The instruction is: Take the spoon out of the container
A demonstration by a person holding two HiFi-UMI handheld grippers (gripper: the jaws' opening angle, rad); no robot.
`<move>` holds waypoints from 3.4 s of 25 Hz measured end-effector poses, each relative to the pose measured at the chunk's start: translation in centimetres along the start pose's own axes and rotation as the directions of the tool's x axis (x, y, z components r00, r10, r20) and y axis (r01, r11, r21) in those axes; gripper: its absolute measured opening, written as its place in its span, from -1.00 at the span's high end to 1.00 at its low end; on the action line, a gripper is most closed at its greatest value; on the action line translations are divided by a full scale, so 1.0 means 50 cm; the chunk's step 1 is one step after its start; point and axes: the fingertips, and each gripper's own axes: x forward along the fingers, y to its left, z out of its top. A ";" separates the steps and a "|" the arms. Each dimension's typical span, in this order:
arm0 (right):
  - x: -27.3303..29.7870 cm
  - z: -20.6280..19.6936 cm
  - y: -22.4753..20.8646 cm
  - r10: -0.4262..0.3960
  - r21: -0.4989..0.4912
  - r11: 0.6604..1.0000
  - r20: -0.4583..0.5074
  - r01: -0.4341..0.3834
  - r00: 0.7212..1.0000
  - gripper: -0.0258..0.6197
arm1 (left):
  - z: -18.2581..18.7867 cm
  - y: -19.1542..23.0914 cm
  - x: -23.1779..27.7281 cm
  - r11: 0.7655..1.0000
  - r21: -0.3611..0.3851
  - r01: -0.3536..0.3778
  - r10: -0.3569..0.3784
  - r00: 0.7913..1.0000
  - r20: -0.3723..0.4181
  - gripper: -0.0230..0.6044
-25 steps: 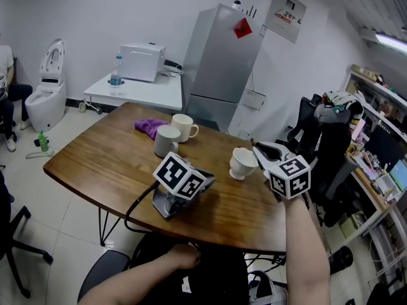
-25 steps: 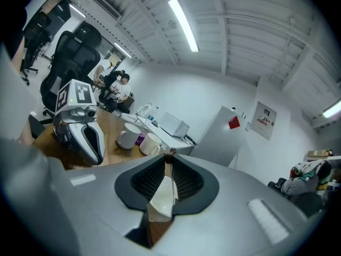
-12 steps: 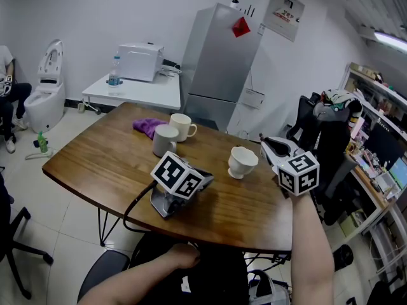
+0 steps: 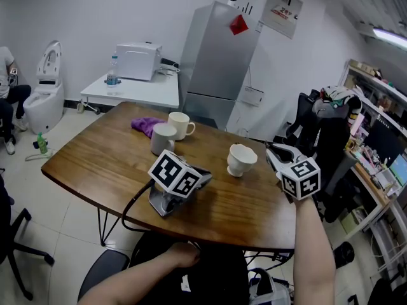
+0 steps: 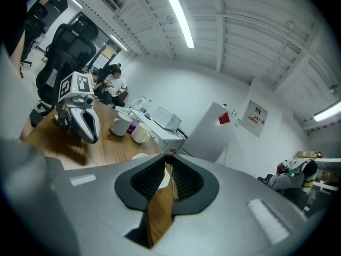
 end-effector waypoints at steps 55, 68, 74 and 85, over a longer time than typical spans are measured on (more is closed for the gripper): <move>-0.009 -0.302 0.085 0.209 -0.021 0.969 -0.446 -0.244 0.870 0.72 | 0.000 -0.003 -0.001 1.000 -0.001 0.001 -0.001 1.000 0.000 0.89; -0.034 -0.222 0.055 0.180 0.155 0.977 -0.234 -0.147 0.955 0.86 | -0.001 -0.003 -0.003 1.000 0.000 0.001 -0.001 1.000 0.001 0.89; -0.049 -0.192 0.047 0.162 0.288 0.949 -0.105 -0.126 0.981 0.91 | 0.000 -0.003 -0.002 1.000 -0.001 0.001 -0.001 1.000 0.001 0.89; -0.066 -0.181 0.069 0.159 0.506 0.846 0.065 -0.170 0.985 0.91 | 0.001 -0.003 -0.004 1.000 -0.002 0.001 -0.001 1.000 0.000 0.89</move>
